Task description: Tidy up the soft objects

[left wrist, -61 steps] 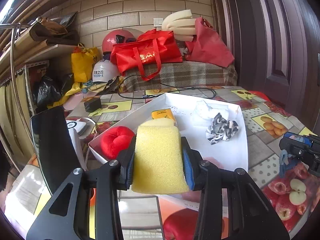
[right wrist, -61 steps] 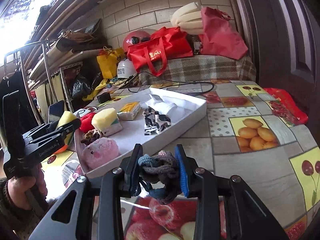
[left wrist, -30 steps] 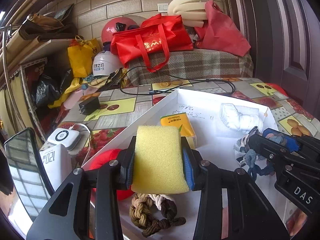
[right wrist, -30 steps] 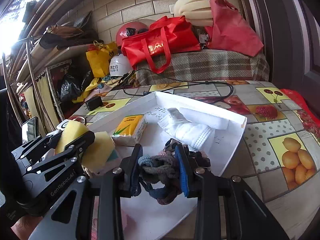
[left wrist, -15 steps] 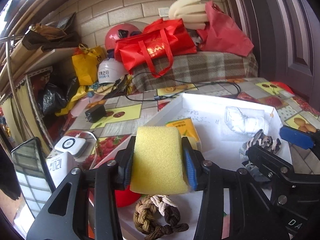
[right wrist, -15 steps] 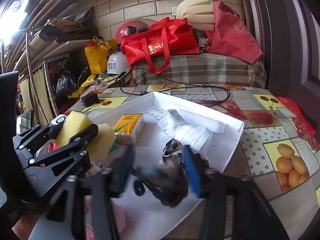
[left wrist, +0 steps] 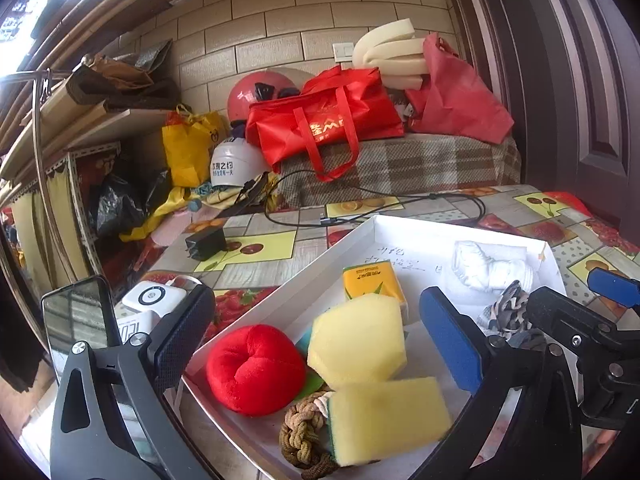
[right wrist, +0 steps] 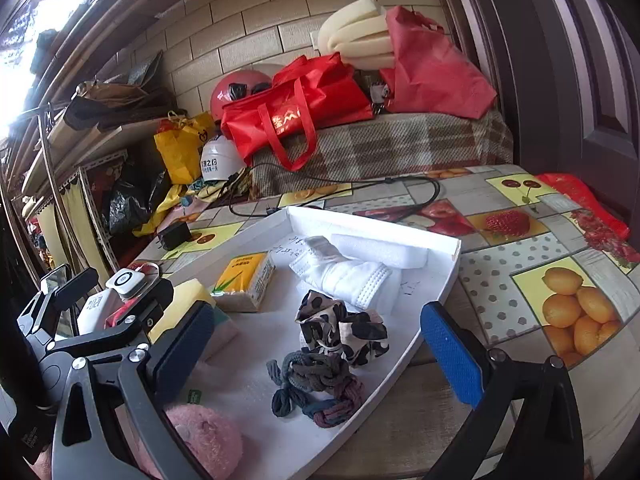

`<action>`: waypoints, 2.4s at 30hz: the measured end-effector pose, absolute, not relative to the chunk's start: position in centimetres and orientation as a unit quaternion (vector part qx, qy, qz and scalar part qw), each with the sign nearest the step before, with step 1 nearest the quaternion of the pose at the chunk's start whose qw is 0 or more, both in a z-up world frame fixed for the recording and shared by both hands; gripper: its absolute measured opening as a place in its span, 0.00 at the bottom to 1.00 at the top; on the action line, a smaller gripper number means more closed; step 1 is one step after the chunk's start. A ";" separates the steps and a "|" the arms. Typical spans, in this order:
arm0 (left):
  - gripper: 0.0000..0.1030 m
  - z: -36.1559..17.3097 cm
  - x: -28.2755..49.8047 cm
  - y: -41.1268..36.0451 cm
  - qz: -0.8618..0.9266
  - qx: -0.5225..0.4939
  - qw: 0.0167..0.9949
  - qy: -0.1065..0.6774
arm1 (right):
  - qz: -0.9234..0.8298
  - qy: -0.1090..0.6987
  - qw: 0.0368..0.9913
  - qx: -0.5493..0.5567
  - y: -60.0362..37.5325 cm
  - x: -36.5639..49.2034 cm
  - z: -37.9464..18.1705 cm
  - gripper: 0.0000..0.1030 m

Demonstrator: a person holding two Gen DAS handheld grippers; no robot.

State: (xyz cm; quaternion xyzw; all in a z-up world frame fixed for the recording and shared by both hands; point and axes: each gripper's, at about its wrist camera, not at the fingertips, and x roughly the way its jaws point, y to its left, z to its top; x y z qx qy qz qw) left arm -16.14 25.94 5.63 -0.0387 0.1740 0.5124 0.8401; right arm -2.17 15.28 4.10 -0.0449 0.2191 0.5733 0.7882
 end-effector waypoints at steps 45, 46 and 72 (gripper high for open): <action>1.00 5.0 -16.8 7.3 0.470 -0.088 0.843 0.246 | 0.402 0.197 0.892 0.058 -12.1 0.0 5.0 1.00; 1.00 5.0 -16.8 7.3 0.467 -0.090 0.844 0.248 | 0.401 0.197 0.893 0.057 -12.0 -0.1 5.0 1.00; 1.00 4.7 -16.6 7.6 0.463 -0.102 0.841 0.262 | 0.401 0.169 0.899 0.045 -12.2 -1.1 5.4 1.00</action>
